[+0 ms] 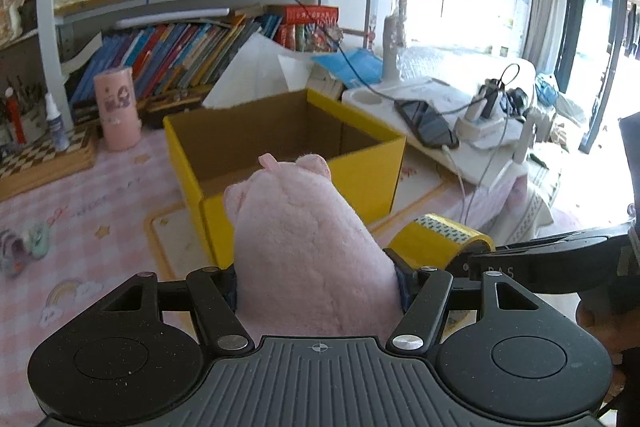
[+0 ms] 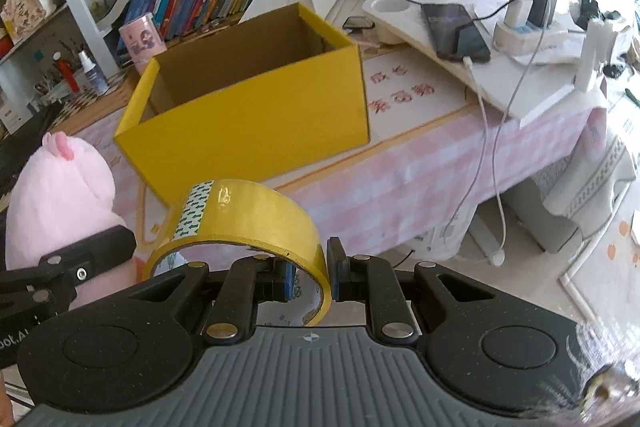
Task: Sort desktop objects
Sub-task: 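Carry the pink plush and yellow tape with both tools toward the yellow box, then open the left tool to drop the plush while the right tool drops the tape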
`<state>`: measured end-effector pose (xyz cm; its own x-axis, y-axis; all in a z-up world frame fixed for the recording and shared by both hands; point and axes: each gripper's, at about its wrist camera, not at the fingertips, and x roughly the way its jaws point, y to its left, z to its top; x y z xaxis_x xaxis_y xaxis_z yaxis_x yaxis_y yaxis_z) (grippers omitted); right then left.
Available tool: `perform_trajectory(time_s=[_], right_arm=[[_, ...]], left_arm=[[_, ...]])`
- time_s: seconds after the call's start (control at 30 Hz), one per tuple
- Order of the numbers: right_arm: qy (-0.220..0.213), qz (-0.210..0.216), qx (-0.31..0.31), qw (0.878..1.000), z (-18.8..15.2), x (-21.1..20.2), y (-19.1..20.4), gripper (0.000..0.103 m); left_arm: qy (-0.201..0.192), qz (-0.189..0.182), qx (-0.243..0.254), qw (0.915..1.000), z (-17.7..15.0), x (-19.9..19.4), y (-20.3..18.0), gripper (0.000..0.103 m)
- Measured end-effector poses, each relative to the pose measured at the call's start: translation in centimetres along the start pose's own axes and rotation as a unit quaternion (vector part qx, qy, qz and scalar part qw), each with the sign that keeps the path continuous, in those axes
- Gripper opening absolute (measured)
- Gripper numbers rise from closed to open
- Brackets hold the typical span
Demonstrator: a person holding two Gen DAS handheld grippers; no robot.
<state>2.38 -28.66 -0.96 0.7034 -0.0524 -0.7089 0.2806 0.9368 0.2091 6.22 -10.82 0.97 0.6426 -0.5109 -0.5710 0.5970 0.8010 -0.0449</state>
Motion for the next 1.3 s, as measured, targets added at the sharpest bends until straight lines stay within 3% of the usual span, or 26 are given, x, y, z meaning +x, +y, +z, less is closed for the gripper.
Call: perform_trajectory(time_s=[0.4,0.6,0.8,0.93,1.13,1.3], right_arm=[[-0.063,0.022,-0.038,0.997,7.2,0.8,-3.2,0.015],[-0.103,0.035,-0.065,0.992,12.0,1.4,-4.2,0.015],[-0.131,0.048,-0.095,0.986,16.3,3.5,-4.4,0.015],[-0.127,0.066,-0.103,0.984,18.6,6.0,-3.8,0.015],[-0.073,0.104,-0.144,0.981,21.3,11.0,-0.4,0.015],[-0.014,0.115,-0.204,0.972,22.2,15.6,3.3,0.015]], left_arm=[[-0.061,0.058,-0.002,0.9965,6.3,3.0,-0.2,0.065],[-0.064,0.093,0.002,0.9936,8.9,6.2,0.1,0.065],[-0.023,0.114,-0.008,0.9932,9.9,11.3,1.2,0.065],[0.028,0.113,-0.021,0.9930,9.7,14.9,2.1,0.066],[0.113,0.098,-0.076,0.9859,8.8,17.8,4.3,0.067],[0.139,0.095,-0.080,0.9825,8.2,18.6,4.5,0.070]])
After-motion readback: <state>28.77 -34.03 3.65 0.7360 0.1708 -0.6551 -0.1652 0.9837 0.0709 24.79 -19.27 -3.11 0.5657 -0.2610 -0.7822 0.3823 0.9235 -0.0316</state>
